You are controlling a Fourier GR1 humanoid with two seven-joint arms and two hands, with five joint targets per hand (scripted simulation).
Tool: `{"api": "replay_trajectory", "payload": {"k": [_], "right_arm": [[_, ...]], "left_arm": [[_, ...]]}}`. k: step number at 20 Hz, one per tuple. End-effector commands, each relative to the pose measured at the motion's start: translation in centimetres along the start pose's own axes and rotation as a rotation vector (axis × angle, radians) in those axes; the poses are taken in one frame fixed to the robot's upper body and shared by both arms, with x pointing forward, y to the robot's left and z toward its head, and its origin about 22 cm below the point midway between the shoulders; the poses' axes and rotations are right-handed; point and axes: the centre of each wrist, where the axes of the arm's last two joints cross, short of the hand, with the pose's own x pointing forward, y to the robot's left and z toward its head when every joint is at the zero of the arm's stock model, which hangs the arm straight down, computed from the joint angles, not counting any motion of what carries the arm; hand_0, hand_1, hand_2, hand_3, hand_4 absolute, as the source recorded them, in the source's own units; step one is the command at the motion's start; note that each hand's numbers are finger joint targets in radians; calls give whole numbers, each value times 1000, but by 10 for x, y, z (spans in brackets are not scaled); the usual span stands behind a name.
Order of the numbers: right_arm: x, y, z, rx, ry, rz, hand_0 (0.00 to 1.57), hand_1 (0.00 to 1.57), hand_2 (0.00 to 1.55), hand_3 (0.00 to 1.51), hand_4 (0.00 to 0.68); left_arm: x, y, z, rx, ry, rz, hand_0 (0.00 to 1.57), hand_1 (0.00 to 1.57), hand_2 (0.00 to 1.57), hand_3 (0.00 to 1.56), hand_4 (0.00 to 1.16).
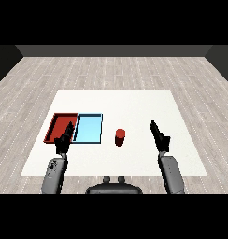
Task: Pick the red can and put it in the red box
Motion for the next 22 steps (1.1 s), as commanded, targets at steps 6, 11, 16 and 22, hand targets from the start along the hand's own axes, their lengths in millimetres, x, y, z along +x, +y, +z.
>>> {"api": "replay_trajectory", "payload": {"k": [6, 11, 16, 22], "right_arm": [[-24, -6, 34, -77, 29, -74, 0, 0, 0, 0, 0], [1, 19, 12, -58, -327, -125, 0, 0, 0, 0, 0], [-10, -8, 20, -39, -344, -136, 0, 0, 0, 0, 0], [-26, 1, 28, -33, -316, -135, 0, 0, 0, 0, 0]], "left_arm": [[6, -15, -9, -19, -2, 61, 0, 0, 0, 0, 0], [16, -11, -8, -19, -444, 177, 0, 0, 0, 0, 0], [7, -10, 0, -5, -436, 136, 0, 0, 0, 0, 0], [-1, -28, -7, 5, -462, 181, 0, 0, 0, 0, 0]]}}
